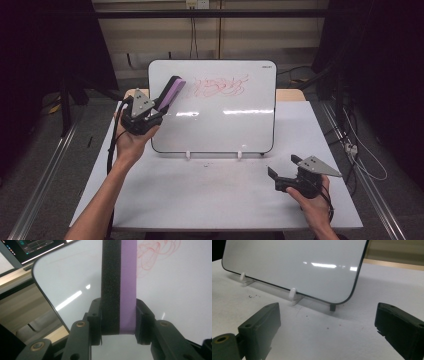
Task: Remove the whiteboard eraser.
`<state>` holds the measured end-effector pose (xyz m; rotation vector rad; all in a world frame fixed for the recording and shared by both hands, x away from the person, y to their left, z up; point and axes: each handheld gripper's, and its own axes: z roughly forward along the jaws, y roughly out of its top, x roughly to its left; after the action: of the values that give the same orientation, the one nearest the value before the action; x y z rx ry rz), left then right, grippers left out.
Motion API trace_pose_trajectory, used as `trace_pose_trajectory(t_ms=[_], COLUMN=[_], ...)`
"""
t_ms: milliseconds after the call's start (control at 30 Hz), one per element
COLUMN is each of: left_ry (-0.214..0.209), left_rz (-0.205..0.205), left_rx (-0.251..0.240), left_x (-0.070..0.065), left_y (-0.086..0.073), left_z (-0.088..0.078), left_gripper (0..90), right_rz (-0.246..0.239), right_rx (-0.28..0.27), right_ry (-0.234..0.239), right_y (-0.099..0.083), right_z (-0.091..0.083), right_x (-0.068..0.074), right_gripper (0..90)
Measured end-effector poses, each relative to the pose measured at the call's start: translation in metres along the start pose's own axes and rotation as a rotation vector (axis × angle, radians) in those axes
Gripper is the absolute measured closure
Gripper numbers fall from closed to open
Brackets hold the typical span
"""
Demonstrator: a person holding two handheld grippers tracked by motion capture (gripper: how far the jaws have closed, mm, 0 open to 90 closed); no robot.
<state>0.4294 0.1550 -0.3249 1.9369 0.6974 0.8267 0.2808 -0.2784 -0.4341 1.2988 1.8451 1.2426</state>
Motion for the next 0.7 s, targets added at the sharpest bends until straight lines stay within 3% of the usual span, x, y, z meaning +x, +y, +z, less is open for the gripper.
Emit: trace_pose_trajectory(t_ms=[100, 300, 533, 700], left_ry=[-0.01, -0.052, -0.106, -0.14], left_rz=[-0.009, -0.036, -0.058, -0.052], left_rx=[-0.004, -0.01, -0.036, -0.039], left_x=[-0.005, -0.029, -0.048, -0.062], left_y=[-0.003, -0.016, -0.02, -0.023], left_z=[-0.002, -0.002, 0.0, 0.002], left_gripper=[64.1, 64.0, 64.0, 64.0], right_rz=[-0.01, -0.039, -0.006, 0.003], right_rx=[0.006, 0.015, -0.033, -0.044], right_ry=[0.013, 0.055, 0.113, 0.163], right_y=[0.004, 0.016, 0.038, 0.044], right_z=[0.001, 0.006, 0.018, 0.028], right_x=[0.004, 0.013, 0.027, 0.04], right_gripper=[6.3, 6.2, 7.2, 7.8])
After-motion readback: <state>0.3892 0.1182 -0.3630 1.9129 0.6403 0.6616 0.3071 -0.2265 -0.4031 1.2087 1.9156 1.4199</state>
